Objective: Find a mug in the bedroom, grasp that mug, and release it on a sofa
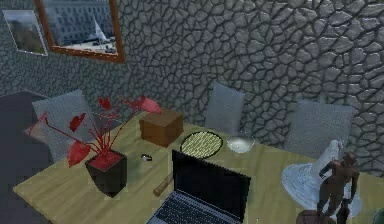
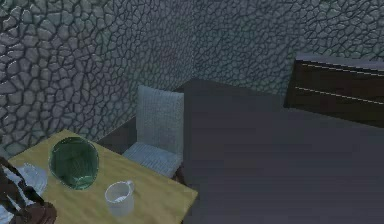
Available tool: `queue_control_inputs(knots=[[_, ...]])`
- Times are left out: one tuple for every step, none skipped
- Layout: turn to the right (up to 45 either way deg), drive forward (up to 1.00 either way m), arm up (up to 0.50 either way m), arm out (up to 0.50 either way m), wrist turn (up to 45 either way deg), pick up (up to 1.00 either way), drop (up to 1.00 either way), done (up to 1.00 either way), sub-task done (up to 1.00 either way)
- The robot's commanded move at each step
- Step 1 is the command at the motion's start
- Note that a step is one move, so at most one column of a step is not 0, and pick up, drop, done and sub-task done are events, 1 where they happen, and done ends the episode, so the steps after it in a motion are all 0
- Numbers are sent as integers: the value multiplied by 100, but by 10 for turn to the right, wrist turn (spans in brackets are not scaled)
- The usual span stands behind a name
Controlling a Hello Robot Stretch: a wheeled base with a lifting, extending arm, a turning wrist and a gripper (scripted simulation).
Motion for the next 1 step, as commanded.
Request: queue_control_inputs(knots=[[-180,0,0,0,0,0,0,0,0]])
